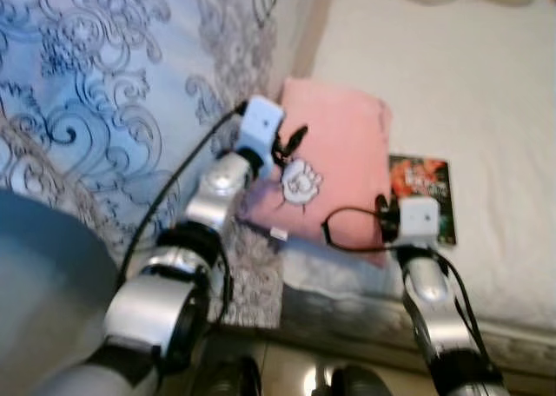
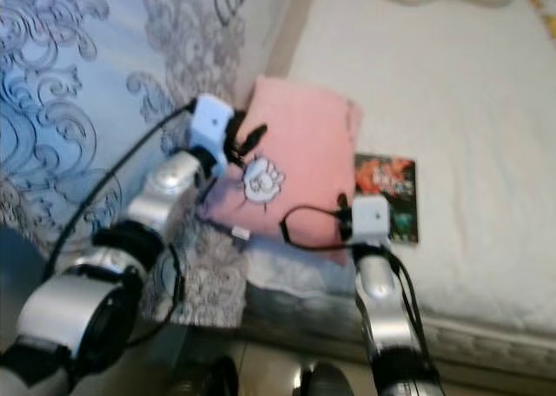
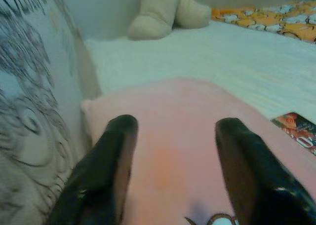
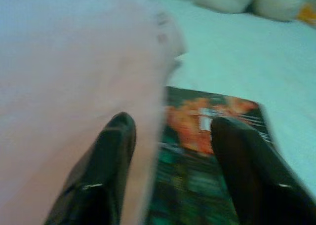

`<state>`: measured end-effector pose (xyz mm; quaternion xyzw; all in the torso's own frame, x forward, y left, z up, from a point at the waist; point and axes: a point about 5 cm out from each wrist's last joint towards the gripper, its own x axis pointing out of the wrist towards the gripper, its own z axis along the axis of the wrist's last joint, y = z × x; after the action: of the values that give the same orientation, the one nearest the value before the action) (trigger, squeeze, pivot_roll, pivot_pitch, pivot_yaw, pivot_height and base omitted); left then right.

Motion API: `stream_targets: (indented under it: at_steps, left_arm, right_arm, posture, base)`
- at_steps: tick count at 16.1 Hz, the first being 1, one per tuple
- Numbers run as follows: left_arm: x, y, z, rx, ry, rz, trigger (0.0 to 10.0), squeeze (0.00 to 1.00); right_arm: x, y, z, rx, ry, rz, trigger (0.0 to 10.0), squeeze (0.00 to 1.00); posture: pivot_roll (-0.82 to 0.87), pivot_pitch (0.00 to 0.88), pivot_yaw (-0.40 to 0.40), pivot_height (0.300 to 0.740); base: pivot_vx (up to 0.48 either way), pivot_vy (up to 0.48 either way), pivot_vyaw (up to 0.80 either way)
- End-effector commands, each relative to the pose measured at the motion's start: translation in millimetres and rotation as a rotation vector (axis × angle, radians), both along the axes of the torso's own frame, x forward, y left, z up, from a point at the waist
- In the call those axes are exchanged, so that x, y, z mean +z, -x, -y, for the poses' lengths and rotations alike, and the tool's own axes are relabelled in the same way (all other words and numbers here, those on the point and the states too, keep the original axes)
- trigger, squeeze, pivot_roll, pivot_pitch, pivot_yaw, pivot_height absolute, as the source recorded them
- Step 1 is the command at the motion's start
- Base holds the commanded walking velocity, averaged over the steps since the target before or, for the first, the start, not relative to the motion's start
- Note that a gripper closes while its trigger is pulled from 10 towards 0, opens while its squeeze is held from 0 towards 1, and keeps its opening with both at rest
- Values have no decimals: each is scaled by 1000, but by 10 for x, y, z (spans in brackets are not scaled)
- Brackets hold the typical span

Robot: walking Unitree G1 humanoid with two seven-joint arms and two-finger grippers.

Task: Clean up the room

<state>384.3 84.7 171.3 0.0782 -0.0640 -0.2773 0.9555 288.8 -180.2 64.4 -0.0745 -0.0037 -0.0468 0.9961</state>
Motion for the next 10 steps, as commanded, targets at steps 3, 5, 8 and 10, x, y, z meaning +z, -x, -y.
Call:
stream_targets:
  at_steps: [3,5,8,10]
  left_arm:
    - [-331,320,-389,63,29,2,10000,1000]
    - [-570,602,-522,127,91,-11,10000,1000]
    - [-807,870,-873,331,184,-87,10000,1000]
    - [-743,812,-740,282,182,-89,10000,902]
  right_arm:
    - [126,497,137,-119,36,164,10000,1000]
    - [18,700,223,-144,9,89,10000,1000]
    - [-98,772,64,-125,-53,27,10000,1000]
    - [-148,721,17,-117,-71,-15,10000,1000]
  posture:
    - [92,0,16,740]
    - [88,0,-2,740]
    - [89,0,-14,740]
    - [78,0,-9,740]
  base:
    - [0,0,0]
    - [0,0,0]
    - [0,-157,0]
    - [0,-441,0]
